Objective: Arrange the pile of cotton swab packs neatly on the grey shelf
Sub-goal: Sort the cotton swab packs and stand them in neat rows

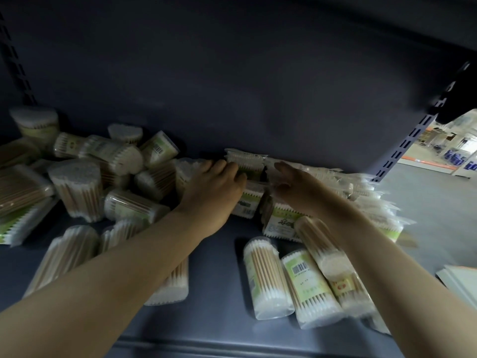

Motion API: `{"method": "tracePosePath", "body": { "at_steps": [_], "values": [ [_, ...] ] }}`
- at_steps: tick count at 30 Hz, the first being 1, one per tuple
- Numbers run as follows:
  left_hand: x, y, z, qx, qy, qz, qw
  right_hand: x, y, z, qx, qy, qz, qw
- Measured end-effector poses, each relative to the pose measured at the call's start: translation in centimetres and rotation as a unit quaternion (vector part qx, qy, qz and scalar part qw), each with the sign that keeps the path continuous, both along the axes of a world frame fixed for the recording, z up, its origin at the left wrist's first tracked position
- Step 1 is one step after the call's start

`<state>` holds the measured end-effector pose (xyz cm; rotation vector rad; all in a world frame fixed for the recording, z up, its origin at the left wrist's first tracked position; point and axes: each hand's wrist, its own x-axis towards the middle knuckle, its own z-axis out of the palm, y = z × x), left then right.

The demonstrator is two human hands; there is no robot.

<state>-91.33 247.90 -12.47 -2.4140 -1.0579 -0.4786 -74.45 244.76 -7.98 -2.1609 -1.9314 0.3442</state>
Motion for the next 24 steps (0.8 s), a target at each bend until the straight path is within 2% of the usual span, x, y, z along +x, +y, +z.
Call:
{"method": "tracePosePath", "body": {
  "at_steps": [4,9,11,14,16,22,24],
  "values": [
    [0.6,0.6,-0.1,-0.003,0.020,0.028,0.999,0.0,0.1,-0.3,-0.004,0.012,0.017,1.000],
    [1.4,0.9,0.3,-0.003,0.029,0.065,0.997,0.1,0.3,-0.7,-0.003,-0.029,0.028,0.999],
    [1.6,0.8,0.8,0.023,0.016,0.075,0.997,0.1,0.3,-0.8,0.000,-0.023,0.030,0.999],
    [1.8,1.1,0.2,-0.010,0.026,0.067,0.997,0.0,0.3,-0.9,0.001,-0.017,0.028,0.999],
    [1.9,1.2,0.3,0.017,0.016,0.074,0.997,0.0,0.3,-0.9,-0.002,-0.022,0.032,0.999],
    [2.0,1.9,0.1,0.015,0.020,0.082,0.996,0.1,0.1,-0.6,0.001,-0.032,0.038,0.999],
    [2.2,1.8,0.0,-0.018,0.028,0.078,0.996,0.0,0.1,-0.6,0.000,-0.032,0.036,0.999]
  ]
}}
